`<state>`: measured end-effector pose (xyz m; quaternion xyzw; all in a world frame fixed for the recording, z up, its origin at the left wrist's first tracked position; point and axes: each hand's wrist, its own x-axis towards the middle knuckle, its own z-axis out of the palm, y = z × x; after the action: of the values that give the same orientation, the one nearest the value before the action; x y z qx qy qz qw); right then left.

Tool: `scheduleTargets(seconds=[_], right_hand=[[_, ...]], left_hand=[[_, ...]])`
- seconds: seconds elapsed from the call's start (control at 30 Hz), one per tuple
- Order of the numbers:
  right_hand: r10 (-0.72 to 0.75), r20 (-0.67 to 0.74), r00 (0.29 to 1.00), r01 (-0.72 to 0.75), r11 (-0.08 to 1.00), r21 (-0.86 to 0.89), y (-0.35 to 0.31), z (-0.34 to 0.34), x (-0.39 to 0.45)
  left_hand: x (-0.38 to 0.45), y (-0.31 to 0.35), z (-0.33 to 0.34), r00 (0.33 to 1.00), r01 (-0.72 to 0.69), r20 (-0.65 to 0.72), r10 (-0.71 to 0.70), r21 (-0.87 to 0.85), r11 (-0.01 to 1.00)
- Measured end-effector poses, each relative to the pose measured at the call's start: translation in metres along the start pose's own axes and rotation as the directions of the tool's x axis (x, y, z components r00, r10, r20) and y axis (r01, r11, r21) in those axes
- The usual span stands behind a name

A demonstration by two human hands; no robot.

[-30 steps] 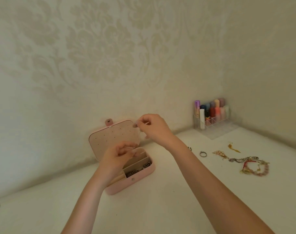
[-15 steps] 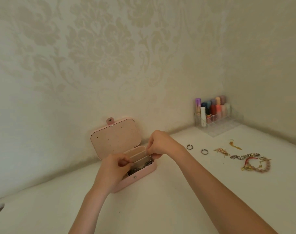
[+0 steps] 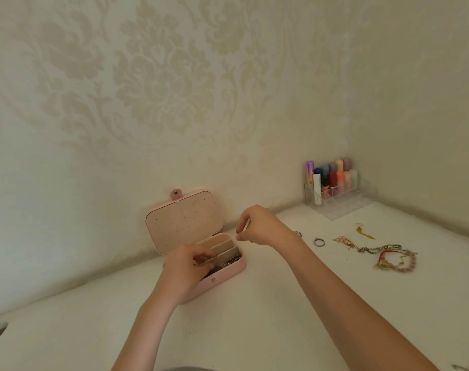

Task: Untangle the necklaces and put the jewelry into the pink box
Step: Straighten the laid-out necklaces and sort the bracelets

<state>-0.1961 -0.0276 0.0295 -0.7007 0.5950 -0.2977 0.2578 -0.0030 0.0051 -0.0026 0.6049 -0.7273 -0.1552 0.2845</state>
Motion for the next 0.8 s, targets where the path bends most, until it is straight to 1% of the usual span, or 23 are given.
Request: scheduleTargets(seconds=[0.1, 0.13, 0.17, 0.23, 0.33, 0.4, 0.43, 0.53, 0.67, 0.73, 0.8], right_hand=[[-0.005, -0.044, 0.999, 0.006, 1.0, 0.007, 0.008, -0.014, -0.022], [0.003, -0.06, 0.998, -0.002, 1.0, 0.006, 0.013, -0.021, -0.033], [0.019, -0.076, 0.997, -0.019, 1.0, 0.001, 0.018, -0.028, -0.044], [0.07, -0.108, 0.992, -0.07, 0.998, -0.002, 0.033, -0.043, -0.069], [0.151, -0.181, 0.972, -0.161, 0.986, -0.037, 0.061, -0.073, -0.115], [0.213, -0.262, 0.941, -0.238, 0.969, -0.07, 0.085, -0.094, -0.149], [0.24, -0.304, 0.922, -0.277, 0.957, -0.084, 0.096, -0.104, -0.165], [0.345, -0.418, 0.84, -0.415, 0.905, -0.087, 0.132, -0.13, -0.214], [0.427, -0.61, 0.668, -0.613, 0.781, -0.125, 0.167, -0.146, -0.268], [0.466, -0.674, 0.573, -0.726, 0.67, -0.155, 0.176, -0.146, -0.287], [0.5, -0.712, 0.492, -0.819, 0.544, -0.184, 0.177, -0.145, -0.298]], left_hand=[[-0.007, 0.025, 0.006, 0.997, -0.034, -0.06, 0.037, 0.061, 0.998], [-0.011, 0.036, 0.01, 0.994, -0.077, -0.08, 0.08, 0.045, 0.996], [-0.012, 0.045, 0.017, 0.988, -0.138, -0.076, 0.137, -0.009, 0.99], [-0.014, 0.065, 0.034, 0.968, -0.249, -0.043, 0.246, -0.133, 0.959], [-0.021, 0.097, 0.07, 0.943, -0.318, 0.021, 0.333, -0.244, 0.916], [-0.036, 0.127, 0.097, 0.904, -0.373, 0.088, 0.419, -0.323, 0.87], [-0.045, 0.142, 0.109, 0.873, -0.398, 0.132, 0.469, -0.36, 0.844], [-0.071, 0.181, 0.141, 0.775, -0.457, 0.24, 0.585, -0.427, 0.78], [-0.105, 0.217, 0.169, 0.627, -0.482, 0.388, 0.676, -0.488, 0.728], [-0.114, 0.224, 0.181, 0.565, -0.533, 0.424, 0.708, -0.467, 0.705], [-0.117, 0.223, 0.187, 0.533, -0.576, 0.448, 0.718, -0.429, 0.696]])
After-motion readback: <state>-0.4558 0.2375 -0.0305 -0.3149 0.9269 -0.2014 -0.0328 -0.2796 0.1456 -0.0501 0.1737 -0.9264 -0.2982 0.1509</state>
